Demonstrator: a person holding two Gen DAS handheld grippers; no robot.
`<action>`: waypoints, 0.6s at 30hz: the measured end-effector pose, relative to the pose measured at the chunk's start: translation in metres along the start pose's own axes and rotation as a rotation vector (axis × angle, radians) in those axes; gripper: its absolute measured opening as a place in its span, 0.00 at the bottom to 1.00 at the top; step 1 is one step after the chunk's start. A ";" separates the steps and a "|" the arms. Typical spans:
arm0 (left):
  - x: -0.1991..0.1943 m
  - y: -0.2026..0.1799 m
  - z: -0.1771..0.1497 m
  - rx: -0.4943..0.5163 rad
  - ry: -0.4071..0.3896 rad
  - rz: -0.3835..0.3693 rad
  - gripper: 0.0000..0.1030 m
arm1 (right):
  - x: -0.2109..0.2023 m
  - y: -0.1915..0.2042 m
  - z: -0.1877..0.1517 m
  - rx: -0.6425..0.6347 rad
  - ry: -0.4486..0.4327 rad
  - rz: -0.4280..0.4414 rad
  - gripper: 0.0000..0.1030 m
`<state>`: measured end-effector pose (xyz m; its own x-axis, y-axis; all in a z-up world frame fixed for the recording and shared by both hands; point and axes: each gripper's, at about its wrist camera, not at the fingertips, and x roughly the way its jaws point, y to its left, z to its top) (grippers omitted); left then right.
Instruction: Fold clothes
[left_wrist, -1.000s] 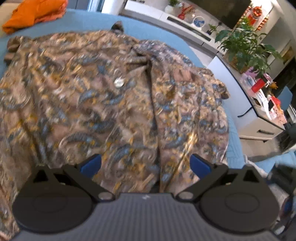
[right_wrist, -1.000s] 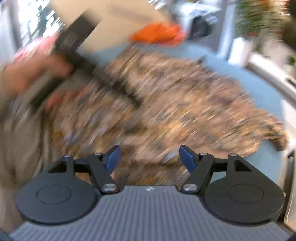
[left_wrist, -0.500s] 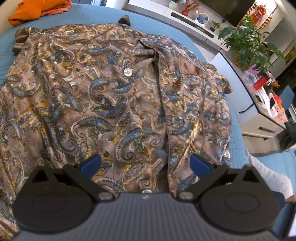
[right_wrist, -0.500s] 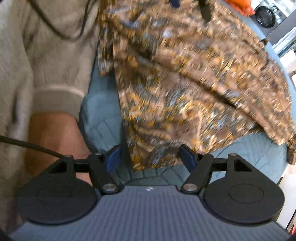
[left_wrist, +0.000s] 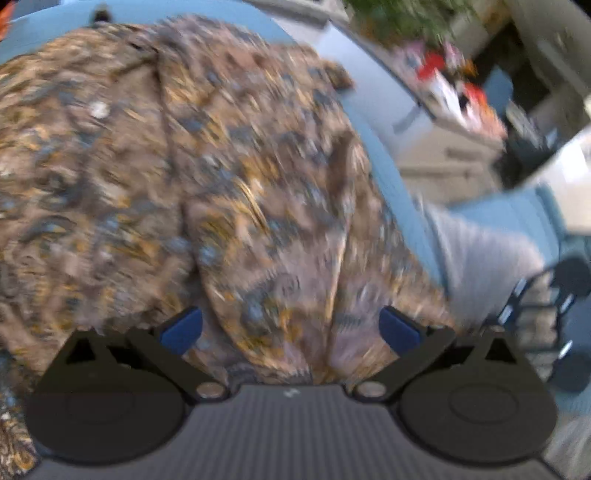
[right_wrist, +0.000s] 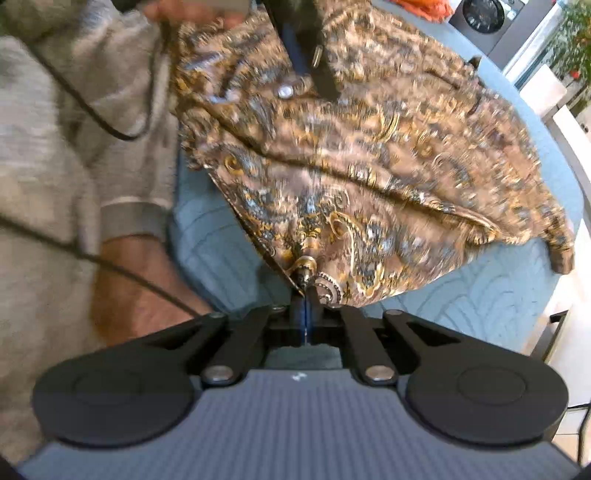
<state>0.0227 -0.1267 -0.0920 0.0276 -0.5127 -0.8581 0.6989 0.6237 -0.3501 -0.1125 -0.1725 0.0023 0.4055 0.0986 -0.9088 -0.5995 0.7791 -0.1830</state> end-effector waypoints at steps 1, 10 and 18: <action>0.007 -0.003 -0.002 0.011 0.023 0.012 0.99 | 0.002 -0.002 -0.001 0.010 0.014 -0.004 0.07; 0.020 -0.015 -0.015 0.096 0.069 0.095 1.00 | -0.011 -0.088 -0.025 0.515 -0.130 0.163 0.42; 0.012 -0.009 -0.024 0.036 0.077 0.012 1.00 | 0.021 -0.165 -0.054 1.006 -0.272 0.375 0.63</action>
<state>-0.0005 -0.1245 -0.1079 -0.0178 -0.4577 -0.8889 0.7244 0.6069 -0.3270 -0.0427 -0.3323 -0.0073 0.5277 0.4705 -0.7073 0.0681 0.8065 0.5873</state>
